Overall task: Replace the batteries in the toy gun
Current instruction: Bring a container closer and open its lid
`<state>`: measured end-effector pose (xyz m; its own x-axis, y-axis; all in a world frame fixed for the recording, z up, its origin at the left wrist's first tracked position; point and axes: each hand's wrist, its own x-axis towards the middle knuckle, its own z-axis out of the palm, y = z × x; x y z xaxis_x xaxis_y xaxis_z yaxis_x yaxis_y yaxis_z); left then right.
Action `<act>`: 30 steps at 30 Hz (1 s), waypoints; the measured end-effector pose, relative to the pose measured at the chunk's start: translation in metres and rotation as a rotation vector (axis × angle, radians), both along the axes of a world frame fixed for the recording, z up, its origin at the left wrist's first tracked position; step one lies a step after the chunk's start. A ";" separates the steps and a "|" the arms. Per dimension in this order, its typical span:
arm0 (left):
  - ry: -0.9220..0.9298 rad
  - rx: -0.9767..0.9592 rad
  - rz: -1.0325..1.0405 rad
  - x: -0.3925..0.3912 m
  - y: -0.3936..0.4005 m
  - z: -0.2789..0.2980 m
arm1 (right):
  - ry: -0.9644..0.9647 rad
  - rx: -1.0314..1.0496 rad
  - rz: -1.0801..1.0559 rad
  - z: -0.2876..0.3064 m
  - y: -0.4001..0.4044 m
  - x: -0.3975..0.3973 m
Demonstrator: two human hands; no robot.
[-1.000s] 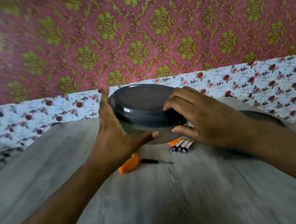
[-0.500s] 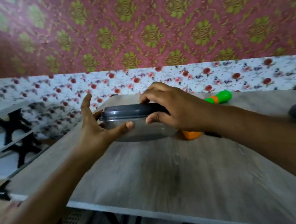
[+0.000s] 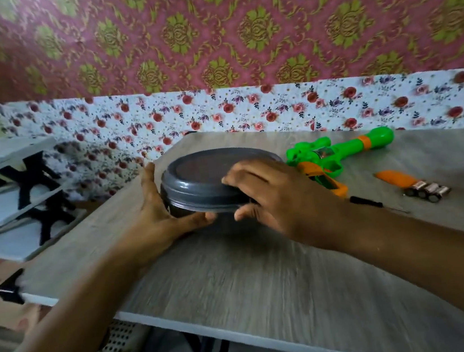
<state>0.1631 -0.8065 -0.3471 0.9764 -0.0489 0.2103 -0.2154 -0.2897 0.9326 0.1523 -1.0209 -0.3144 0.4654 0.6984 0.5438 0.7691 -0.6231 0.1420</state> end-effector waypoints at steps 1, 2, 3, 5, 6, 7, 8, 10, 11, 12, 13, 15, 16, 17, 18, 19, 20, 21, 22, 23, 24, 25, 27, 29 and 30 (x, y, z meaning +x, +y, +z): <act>-0.006 0.014 -0.011 0.001 0.000 -0.002 | 0.017 0.015 0.009 -0.005 -0.003 0.001; -0.015 0.034 -0.027 0.001 -0.002 -0.002 | 0.023 0.016 0.001 -0.009 -0.006 0.002; -0.026 0.064 -0.039 0.001 -0.004 -0.003 | 0.016 0.000 -0.023 -0.014 -0.008 0.004; -0.050 0.140 -0.052 0.002 -0.007 -0.005 | 0.017 -0.064 -0.096 -0.022 -0.010 0.012; -0.055 0.167 -0.050 0.003 -0.009 -0.008 | 0.028 -0.086 -0.129 -0.026 -0.010 0.015; -0.060 0.186 -0.047 0.004 -0.010 -0.009 | 0.033 -0.097 -0.146 -0.028 -0.011 0.018; -0.063 0.199 -0.040 0.004 -0.011 -0.010 | 0.041 -0.107 -0.148 -0.028 -0.012 0.021; -0.078 0.233 -0.047 0.003 -0.012 -0.011 | 0.035 -0.129 -0.126 -0.024 -0.015 0.026; -0.080 0.258 -0.048 0.003 -0.012 -0.011 | 0.012 -0.141 -0.110 -0.023 -0.015 0.027; -0.077 0.274 -0.052 0.003 -0.012 -0.011 | -0.019 -0.152 -0.097 -0.022 -0.015 0.028; -0.079 0.286 -0.048 0.003 -0.012 -0.011 | -0.053 -0.157 -0.087 -0.023 -0.015 0.029; -0.103 0.295 -0.029 0.002 -0.013 -0.010 | -0.111 -0.146 -0.072 -0.026 -0.013 0.030; -0.115 0.297 -0.015 0.003 -0.013 -0.010 | -0.134 -0.134 -0.068 -0.027 -0.012 0.030; -0.119 0.298 -0.005 0.002 -0.012 -0.011 | -0.150 -0.121 -0.062 -0.028 -0.011 0.030; -0.122 0.297 -0.002 0.003 -0.012 -0.011 | -0.160 -0.112 -0.056 -0.028 -0.010 0.029; -0.121 0.299 -0.004 0.003 -0.012 -0.012 | -0.165 -0.108 -0.049 -0.028 -0.010 0.029; -0.121 0.303 -0.005 0.003 -0.011 -0.013 | -0.174 -0.107 -0.039 -0.027 -0.009 0.029; -0.122 0.302 -0.008 0.004 -0.011 -0.013 | -0.188 -0.107 -0.034 -0.027 -0.009 0.029; -0.126 0.301 -0.012 0.004 -0.010 -0.014 | -0.199 -0.108 -0.035 -0.027 -0.009 0.030; -0.131 0.297 -0.013 0.003 -0.010 -0.014 | -0.207 -0.111 -0.036 -0.027 -0.008 0.030; -0.135 0.299 -0.015 0.003 -0.010 -0.014 | -0.212 -0.115 -0.040 -0.028 -0.008 0.030; -0.136 0.303 -0.016 0.003 -0.009 -0.014 | -0.218 -0.121 -0.041 -0.027 -0.007 0.031; -0.127 0.307 -0.019 0.003 -0.009 -0.013 | -0.228 -0.126 -0.050 -0.025 -0.006 0.030; -0.109 0.304 -0.017 0.001 -0.009 -0.012 | -0.226 -0.105 -0.048 -0.022 -0.004 0.027; -0.099 0.300 -0.020 0.000 -0.009 -0.011 | -0.227 -0.081 -0.046 -0.019 -0.003 0.027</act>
